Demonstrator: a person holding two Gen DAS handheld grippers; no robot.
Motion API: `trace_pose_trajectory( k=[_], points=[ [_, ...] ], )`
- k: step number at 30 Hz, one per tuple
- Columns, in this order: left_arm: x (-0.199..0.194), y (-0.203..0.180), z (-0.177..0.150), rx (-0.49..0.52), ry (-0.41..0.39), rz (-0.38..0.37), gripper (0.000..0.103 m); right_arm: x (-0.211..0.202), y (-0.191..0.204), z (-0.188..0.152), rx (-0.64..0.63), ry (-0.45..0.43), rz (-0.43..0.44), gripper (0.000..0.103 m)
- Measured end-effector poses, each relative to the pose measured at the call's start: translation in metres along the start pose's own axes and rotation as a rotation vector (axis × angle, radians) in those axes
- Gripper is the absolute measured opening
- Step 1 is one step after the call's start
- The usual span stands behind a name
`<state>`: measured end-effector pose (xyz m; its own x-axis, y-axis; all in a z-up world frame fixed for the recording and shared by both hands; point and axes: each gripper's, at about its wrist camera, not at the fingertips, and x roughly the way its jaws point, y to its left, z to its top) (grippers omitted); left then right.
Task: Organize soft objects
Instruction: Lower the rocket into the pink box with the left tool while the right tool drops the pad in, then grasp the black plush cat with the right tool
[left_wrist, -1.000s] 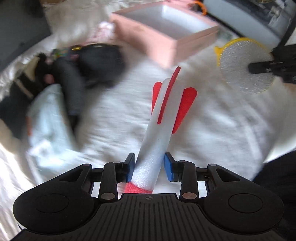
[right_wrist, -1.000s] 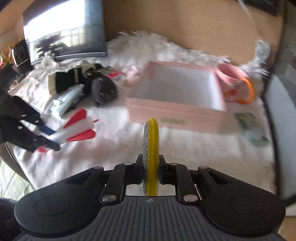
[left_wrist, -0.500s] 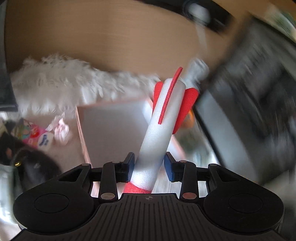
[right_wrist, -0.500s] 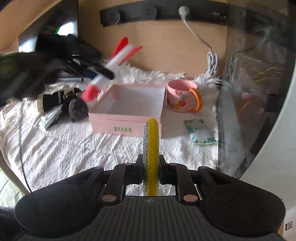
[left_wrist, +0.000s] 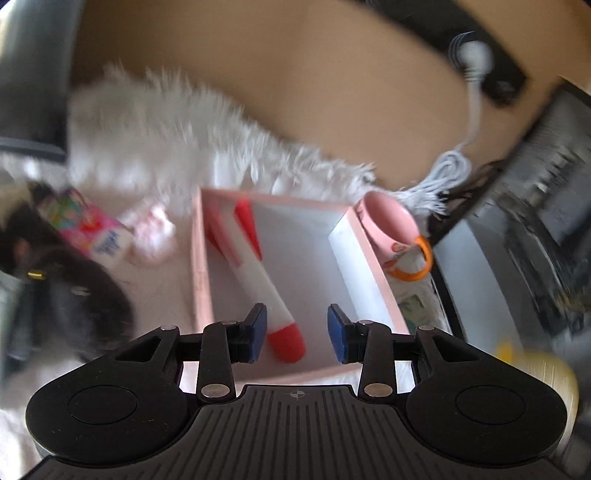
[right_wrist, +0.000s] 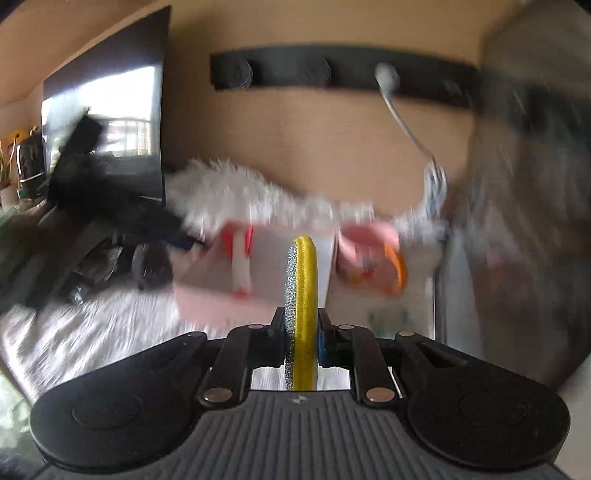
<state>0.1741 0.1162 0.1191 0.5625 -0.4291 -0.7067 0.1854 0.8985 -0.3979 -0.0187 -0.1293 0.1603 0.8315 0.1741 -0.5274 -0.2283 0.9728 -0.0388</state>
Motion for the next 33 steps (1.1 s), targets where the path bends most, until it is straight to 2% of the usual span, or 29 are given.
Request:
trace_pose_trajectory(
  k=[3, 6, 8, 9, 11, 13, 16, 19, 21, 25, 29, 31, 33],
  points=[
    [-0.036, 0.01, -0.026, 0.051, -0.056, -0.006, 0.039, 0.032, 0.011, 0.035, -0.083, -0.035, -0.035, 0.015],
    [-0.066, 0.034, -0.055, 0.027, -0.085, -0.007, 0.04, 0.086, 0.041, 0.058, -0.256, -0.07, -0.177, 0.015],
    [-0.077, 0.055, -0.072, -0.008, -0.099, 0.029, 0.04, 0.121, 0.058, 0.061, -0.314, -0.065, -0.192, 0.026],
    [-0.082, 0.066, -0.079, -0.027, -0.102, 0.057, 0.039, 0.139, 0.064, 0.061, -0.31, -0.019, -0.158, 0.04],
    [-0.088, 0.09, -0.095, -0.07, -0.098, 0.123, 0.039, 0.161, 0.075, 0.057, -0.229, 0.077, -0.025, 0.042],
    [-0.096, 0.115, -0.107, -0.117, -0.093, 0.187, 0.04, 0.166, 0.093, 0.044, -0.173, 0.126, 0.124, 0.043],
    [-0.112, 0.154, -0.124, -0.198, -0.09, 0.251, 0.039, 0.165, 0.127, 0.023, -0.19, 0.129, 0.185, 0.043],
    [-0.124, 0.183, -0.137, -0.266, -0.088, 0.273, 0.039, 0.169, 0.16, 0.025, -0.244, 0.127, 0.198, 0.043],
    [-0.128, 0.193, -0.14, -0.275, -0.093, 0.27, 0.039, 0.188, 0.176, 0.044, -0.253, 0.136, 0.182, 0.043],
    [-0.133, 0.197, -0.14, -0.224, -0.095, 0.24, 0.039, 0.243, 0.184, 0.089, -0.14, 0.195, 0.174, 0.043],
    [-0.129, 0.197, -0.137, -0.171, -0.083, 0.209, 0.039, 0.285, 0.196, 0.109, -0.098, 0.29, 0.297, 0.047],
    [-0.128, 0.202, -0.138, -0.175, -0.074, 0.176, 0.039, 0.299, 0.198, 0.107, -0.047, 0.345, 0.389, 0.057],
    [-0.126, 0.206, -0.139, -0.177, -0.068, 0.134, 0.039, 0.307, 0.198, 0.099, -0.014, 0.398, 0.471, 0.061]
  ],
)
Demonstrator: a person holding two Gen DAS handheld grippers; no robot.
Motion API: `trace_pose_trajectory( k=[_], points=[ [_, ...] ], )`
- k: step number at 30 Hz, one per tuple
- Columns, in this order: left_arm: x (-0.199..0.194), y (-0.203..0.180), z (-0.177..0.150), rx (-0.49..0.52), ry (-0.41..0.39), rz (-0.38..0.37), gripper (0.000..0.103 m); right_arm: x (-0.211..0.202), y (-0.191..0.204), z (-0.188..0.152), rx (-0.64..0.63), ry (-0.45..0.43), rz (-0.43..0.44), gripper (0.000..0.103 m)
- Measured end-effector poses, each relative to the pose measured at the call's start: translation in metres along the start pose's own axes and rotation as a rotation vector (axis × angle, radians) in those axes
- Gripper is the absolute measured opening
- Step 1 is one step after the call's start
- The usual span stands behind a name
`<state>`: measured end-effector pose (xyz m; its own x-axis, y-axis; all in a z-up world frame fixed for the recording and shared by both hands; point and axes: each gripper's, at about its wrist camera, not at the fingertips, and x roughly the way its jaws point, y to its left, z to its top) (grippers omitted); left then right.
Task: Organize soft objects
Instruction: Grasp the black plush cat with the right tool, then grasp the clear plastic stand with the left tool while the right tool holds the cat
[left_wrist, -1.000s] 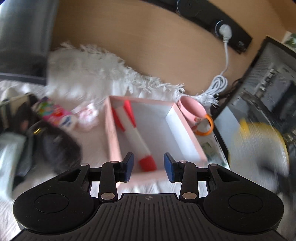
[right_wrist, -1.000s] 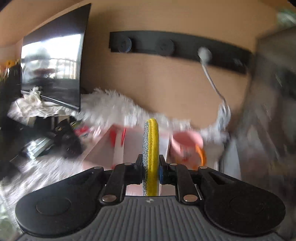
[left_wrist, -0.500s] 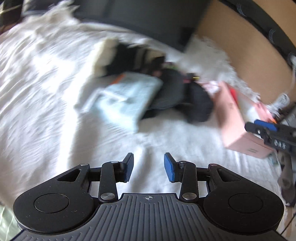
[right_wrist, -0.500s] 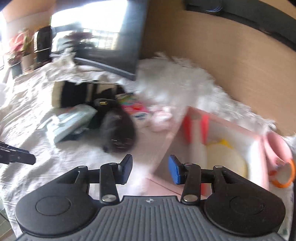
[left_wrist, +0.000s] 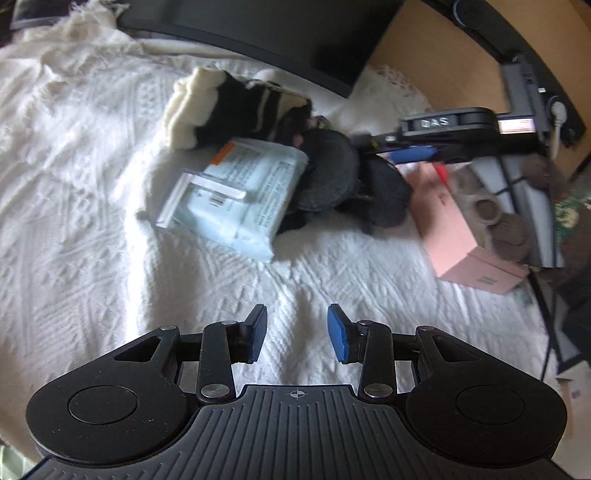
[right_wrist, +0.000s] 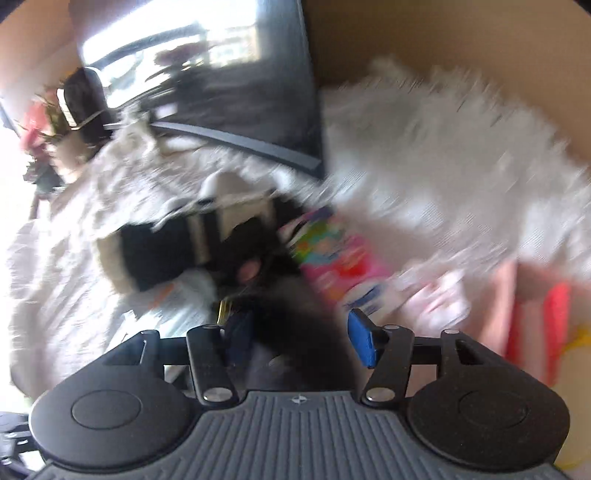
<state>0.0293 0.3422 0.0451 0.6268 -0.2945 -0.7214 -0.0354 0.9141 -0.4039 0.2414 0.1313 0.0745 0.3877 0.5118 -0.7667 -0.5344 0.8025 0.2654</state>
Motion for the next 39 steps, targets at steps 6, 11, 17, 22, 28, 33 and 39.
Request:
trace_pose_trajectory(
  k=[6, 11, 17, 22, 28, 33, 39],
  points=[
    [0.005, 0.006, 0.003, 0.018, -0.001, -0.043, 0.039, 0.017, 0.018, -0.037, -0.143, 0.076, -0.125, 0.07],
    [0.01, 0.006, 0.015, 0.032, -0.011, -0.024, 0.039, -0.011, 0.037, -0.063, -0.163, 0.004, -0.175, 0.064],
    [0.021, -0.02, 0.03, 0.125, -0.034, 0.002, 0.04, -0.087, 0.048, -0.113, -0.199, -0.084, -0.23, 0.064],
    [0.035, -0.052, 0.036, 0.21, -0.075, 0.051, 0.04, -0.119, 0.033, -0.153, -0.11, -0.072, -0.296, 0.064],
    [0.07, -0.089, 0.057, 0.33, -0.16, 0.158, 0.04, -0.131, 0.023, -0.191, -0.013, -0.062, -0.363, 0.064],
    [0.115, -0.101, 0.083, 0.408, -0.169, 0.281, 0.038, -0.142, 0.029, -0.214, -0.048, -0.081, -0.419, 0.064],
    [0.119, -0.094, 0.091, 0.434, -0.181, 0.289, 0.016, -0.155, 0.019, -0.234, -0.04, -0.096, -0.429, 0.064]
  ],
)
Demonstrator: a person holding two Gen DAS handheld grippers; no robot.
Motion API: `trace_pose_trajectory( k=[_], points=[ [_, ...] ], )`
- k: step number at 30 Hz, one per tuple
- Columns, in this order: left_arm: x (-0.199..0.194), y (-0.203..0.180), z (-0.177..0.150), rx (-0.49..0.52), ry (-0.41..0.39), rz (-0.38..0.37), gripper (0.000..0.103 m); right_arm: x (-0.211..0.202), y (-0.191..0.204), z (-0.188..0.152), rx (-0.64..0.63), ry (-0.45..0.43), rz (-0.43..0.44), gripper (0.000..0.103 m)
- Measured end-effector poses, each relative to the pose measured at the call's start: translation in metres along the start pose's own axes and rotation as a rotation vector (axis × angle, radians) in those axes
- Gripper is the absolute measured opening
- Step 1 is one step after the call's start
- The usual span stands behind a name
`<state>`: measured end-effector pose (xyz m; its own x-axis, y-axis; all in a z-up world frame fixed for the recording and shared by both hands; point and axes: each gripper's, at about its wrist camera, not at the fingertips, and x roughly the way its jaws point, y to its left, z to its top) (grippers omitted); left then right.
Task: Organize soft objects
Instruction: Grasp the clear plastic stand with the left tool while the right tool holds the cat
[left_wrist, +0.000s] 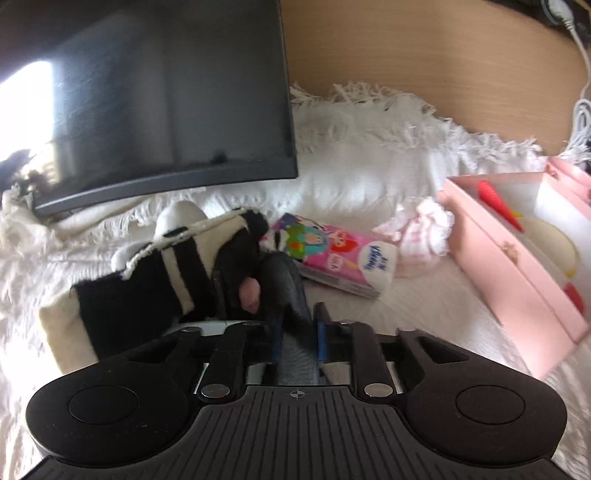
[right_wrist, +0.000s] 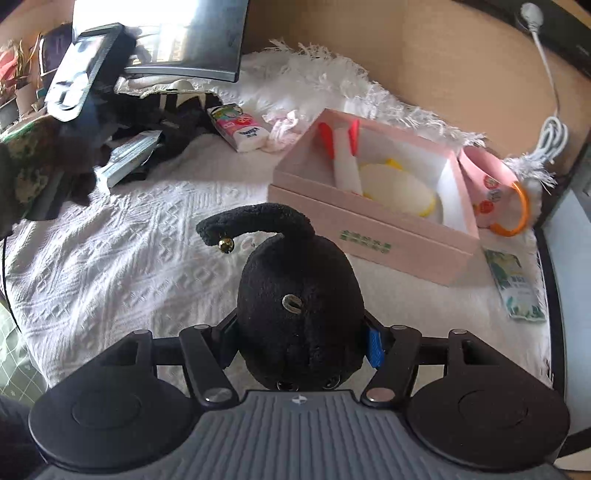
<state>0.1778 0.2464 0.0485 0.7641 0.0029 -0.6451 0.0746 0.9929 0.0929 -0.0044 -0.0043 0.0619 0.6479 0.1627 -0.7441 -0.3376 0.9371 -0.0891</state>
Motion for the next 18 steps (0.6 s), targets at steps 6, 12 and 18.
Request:
trace_pose_trajectory(
  k=[6, 12, 18],
  points=[
    [-0.047, -0.017, -0.022, -0.007, -0.029, -0.062, 0.014, 0.004, -0.016, -0.01, 0.037, -0.009, 0.043, 0.064],
    [-0.106, -0.031, -0.048, -0.074, -0.028, -0.165, 0.017, 0.016, -0.015, -0.014, 0.015, 0.001, 0.101, 0.066],
    [-0.114, -0.008, -0.065, -0.145, 0.0, -0.023, 0.018, 0.022, -0.005, -0.003, -0.049, -0.004, 0.104, 0.068]
  ],
)
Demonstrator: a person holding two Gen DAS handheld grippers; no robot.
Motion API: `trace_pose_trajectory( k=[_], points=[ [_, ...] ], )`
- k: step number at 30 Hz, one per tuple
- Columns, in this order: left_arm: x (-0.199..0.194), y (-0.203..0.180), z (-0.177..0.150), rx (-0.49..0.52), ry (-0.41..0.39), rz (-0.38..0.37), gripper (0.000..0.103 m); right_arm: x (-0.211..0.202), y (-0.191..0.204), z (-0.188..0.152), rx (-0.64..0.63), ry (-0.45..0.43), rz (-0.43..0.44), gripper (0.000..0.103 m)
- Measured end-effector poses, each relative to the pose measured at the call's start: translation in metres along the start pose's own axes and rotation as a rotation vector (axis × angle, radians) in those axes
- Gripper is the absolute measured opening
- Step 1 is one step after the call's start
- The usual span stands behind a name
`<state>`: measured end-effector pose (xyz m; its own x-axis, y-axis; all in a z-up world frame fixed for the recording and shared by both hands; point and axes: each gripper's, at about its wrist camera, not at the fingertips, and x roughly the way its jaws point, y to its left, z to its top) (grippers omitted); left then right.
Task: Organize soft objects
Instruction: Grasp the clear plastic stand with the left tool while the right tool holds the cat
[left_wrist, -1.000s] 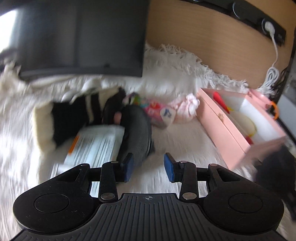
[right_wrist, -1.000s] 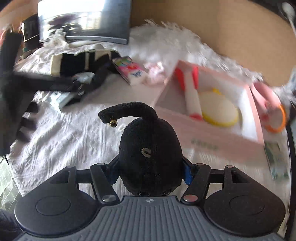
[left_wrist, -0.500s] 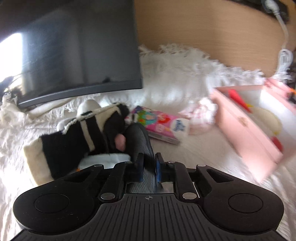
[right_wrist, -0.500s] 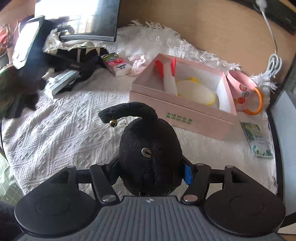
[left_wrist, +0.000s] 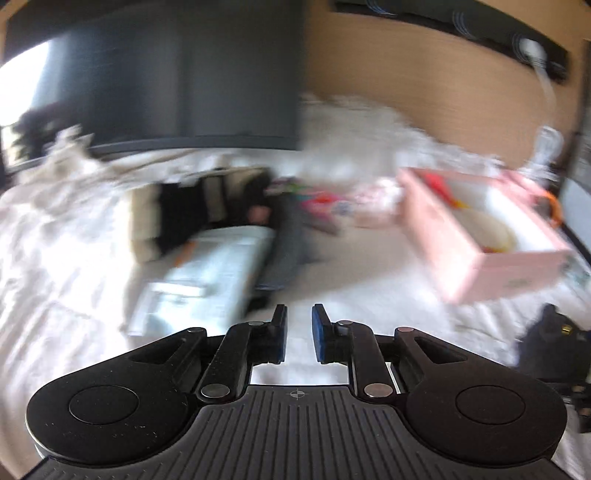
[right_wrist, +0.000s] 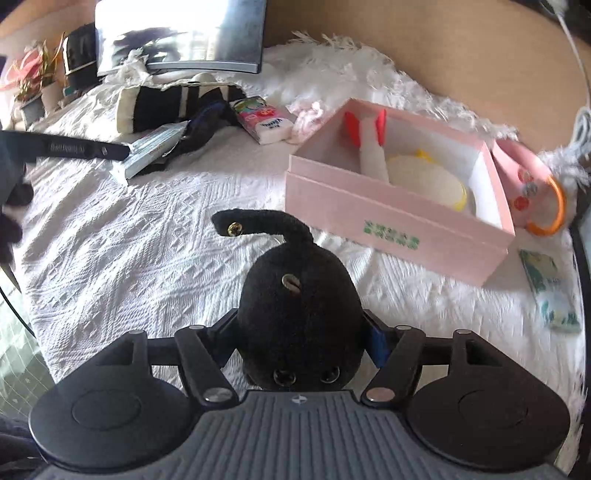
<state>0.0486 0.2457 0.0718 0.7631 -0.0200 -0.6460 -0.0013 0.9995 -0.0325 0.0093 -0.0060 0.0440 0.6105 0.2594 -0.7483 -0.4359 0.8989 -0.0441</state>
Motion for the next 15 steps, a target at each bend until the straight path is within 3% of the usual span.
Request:
trace_pose_trajectory(
  k=[4, 10, 15],
  points=[
    [0.009, 0.048, 0.013, -0.038, -0.005, 0.078, 0.019, -0.004, 0.01, 0.01, -0.016, -0.026, -0.036, 0.068],
    [0.049, 0.125, 0.027, -0.066, 0.141, 0.015, 0.02, -0.014, 0.023, 0.02, -0.026, -0.053, -0.045, 0.068],
    [0.061, 0.148, 0.009, -0.095, 0.198, -0.015, 0.019, -0.008, 0.022, 0.02, 0.0, -0.012, -0.08, 0.068]
  ],
)
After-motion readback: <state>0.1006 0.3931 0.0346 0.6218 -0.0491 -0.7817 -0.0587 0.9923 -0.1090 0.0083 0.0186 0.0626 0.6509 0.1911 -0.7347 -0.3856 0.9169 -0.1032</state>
